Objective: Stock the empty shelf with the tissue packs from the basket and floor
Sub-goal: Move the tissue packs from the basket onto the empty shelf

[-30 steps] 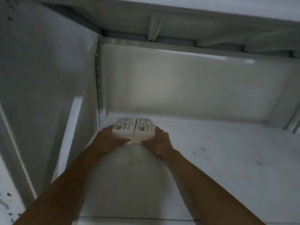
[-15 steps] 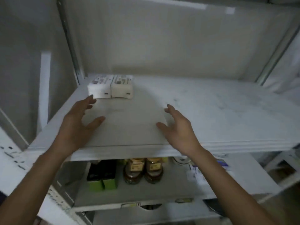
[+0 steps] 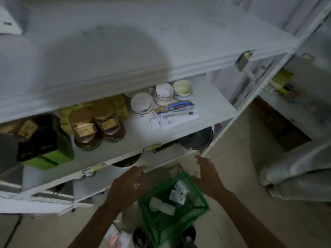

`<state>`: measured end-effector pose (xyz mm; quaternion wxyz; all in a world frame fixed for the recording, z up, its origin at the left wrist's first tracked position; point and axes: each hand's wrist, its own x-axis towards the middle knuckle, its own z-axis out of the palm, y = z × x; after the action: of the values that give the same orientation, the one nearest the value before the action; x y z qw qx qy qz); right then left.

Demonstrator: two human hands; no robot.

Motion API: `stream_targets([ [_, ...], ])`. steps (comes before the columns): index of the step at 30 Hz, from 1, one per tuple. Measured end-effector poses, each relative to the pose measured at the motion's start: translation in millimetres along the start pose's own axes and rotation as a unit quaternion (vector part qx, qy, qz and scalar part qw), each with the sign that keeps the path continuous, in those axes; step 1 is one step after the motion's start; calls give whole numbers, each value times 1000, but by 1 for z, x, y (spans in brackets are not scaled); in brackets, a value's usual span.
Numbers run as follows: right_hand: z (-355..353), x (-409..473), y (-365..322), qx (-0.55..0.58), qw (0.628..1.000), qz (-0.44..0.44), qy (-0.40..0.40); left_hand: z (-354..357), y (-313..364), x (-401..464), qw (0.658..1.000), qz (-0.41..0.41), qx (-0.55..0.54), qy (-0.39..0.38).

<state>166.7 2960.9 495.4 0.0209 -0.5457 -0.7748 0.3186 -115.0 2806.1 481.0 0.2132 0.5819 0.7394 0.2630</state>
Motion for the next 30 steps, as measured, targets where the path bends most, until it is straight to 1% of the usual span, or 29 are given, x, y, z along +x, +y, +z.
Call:
stream_targets([
  [2, 17, -4, 41, 3, 992, 81, -100, 39, -7, 4, 997, -21, 32, -73],
  [4, 32, -6, 73, 9, 979, 126, -159, 74, -13, 6, 987, -70, 20, -140],
  [6, 48, -3, 99, -5, 968, 152, -200, 102, -22, 11, 973, -120, 2, -195],
  [9, 76, 6, 137, -2, 951, 168, -259, 139, -44, 19, 952, -160, 26, -260],
  [11, 100, 14, 160, -10, 945, 174, -278, 166, -61, 23, 942, -179, 23, -284],
  [13, 133, 22, 181, -17, 941, 180, -287, 197, -77, 26, 933, -199, -10, -301],
  [16, 187, 39, 209, -21, 927, 197, -317, 248, -105, 27, 918, -255, -78, -293],
  [18, 226, 52, 227, -11, 922, 208, -327, 282, -126, 27, 907, -300, -95, -280],
  [21, 285, 75, 252, 31, 910, 240, -338, 338, -168, 22, 884, -348, -120, -288],
  [24, 348, 103, 277, 85, 896, 290, -325, 397, -215, 21, 859, -394, -151, -292],
  [27, 410, 134, 306, 145, 884, 330, -296, 458, -268, 33, 812, -488, -195, -255],
  [28, 428, 142, 315, 159, 881, 346, -280, 479, -287, 37, 795, -525, -196, -234],
  [30, 463, 156, 336, 201, 860, 390, -260, 512, -318, 46, 753, -596, -214, -179],
])
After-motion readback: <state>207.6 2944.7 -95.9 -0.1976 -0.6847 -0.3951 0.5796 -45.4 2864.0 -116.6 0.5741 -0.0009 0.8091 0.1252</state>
